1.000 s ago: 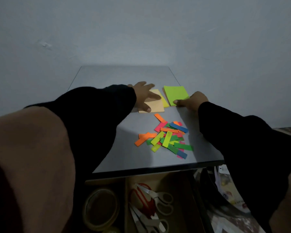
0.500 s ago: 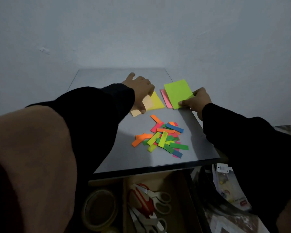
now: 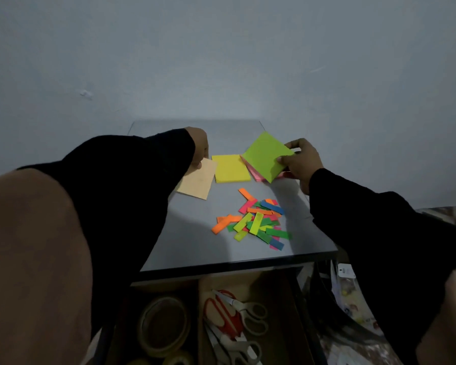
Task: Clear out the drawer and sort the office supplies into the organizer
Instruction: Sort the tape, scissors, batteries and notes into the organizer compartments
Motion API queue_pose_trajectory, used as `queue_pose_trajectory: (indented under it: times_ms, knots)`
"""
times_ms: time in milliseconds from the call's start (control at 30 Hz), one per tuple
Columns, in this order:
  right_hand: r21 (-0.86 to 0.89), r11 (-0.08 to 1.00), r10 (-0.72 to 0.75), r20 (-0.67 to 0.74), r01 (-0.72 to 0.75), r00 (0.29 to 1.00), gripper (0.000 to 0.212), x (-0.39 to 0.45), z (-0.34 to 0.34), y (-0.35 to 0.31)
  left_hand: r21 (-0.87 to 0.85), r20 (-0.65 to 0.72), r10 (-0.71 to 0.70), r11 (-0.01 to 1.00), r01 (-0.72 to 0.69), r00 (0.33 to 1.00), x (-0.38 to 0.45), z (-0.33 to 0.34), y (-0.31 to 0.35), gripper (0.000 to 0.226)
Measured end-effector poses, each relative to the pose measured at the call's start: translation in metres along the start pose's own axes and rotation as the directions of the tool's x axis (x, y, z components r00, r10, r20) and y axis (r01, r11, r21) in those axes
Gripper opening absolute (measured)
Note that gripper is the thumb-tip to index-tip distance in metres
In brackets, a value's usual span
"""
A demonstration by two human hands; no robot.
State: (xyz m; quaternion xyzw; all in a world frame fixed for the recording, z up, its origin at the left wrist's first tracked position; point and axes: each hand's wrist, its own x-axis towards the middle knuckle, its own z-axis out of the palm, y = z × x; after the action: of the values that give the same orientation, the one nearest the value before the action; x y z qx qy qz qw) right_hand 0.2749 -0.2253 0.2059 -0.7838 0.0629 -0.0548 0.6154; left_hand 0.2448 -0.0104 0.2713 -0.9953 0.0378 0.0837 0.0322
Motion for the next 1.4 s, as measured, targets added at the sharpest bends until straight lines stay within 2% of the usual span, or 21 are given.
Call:
queue_pose_trajectory:
  times_ms: [100, 267, 400, 567, 733, 933, 1033, 1133, 1300, 1400]
  knots:
    - [0.107, 0.994, -0.032, 0.008, 0.031, 0.999, 0.02, -0.02, -0.004, -0.016, -0.062, -0.022, 0.012, 0.998, -0.013, 1.0, -0.019, -0.007, -0.001, 0.038]
    - [0.097, 0.992, -0.085, 0.075, 0.077, 0.994, 0.025, -0.069, -0.021, -0.043, -0.253, -0.132, -0.003, 0.967, -0.03, 0.991, -0.064, -0.019, -0.006, 0.034]
    - [0.075, 0.993, -0.109, 0.198, 0.095, 0.974, 0.011, -0.12, -0.038, -0.053, -0.576, -0.106, -0.05, 0.817, -0.021, 0.993, -0.112, -0.013, -0.002, 0.026]
    - [0.031, 0.997, -0.073, 0.234, 0.067, 0.969, 0.017, -0.177, -0.061, -0.05, -0.756, -0.051, -0.074, 0.655, 0.01, 0.996, -0.176, 0.011, 0.011, 0.015]
    - [-0.012, 0.998, -0.053, 0.266, 0.058, 0.962, 0.027, -0.224, -0.085, -0.036, -0.84, -0.011, -0.087, 0.541, 0.038, 0.996, -0.229, 0.05, 0.029, 0.021]
    - [-0.038, 0.999, 0.002, 0.329, 0.011, 0.944, 0.044, -0.272, -0.106, -0.009, -0.875, -0.01, -0.118, 0.482, 0.048, 0.993, -0.277, 0.094, 0.043, 0.028]
    - [-0.059, 0.998, 0.044, 0.344, -0.025, 0.938, 0.046, -0.293, -0.107, 0.013, -0.885, 0.029, -0.136, 0.457, 0.088, 0.99, -0.297, 0.111, 0.048, 0.034]
    - [-0.077, 0.994, 0.103, 0.356, -0.081, 0.929, 0.047, -0.307, -0.103, 0.034, -0.911, 0.098, -0.135, 0.387, 0.143, 0.986, -0.314, 0.127, 0.049, 0.033]
    - [-0.136, 0.981, 0.18, 0.392, -0.137, 0.902, 0.05, -0.323, -0.096, 0.062, -0.937, 0.112, -0.183, 0.308, 0.165, 0.977, -0.332, 0.149, 0.049, 0.036]
    - [-0.221, 0.97, 0.185, 0.403, -0.101, 0.896, 0.052, -0.329, -0.09, 0.084, -0.939, 0.119, -0.202, 0.295, 0.176, 0.972, -0.34, 0.157, 0.043, 0.035]
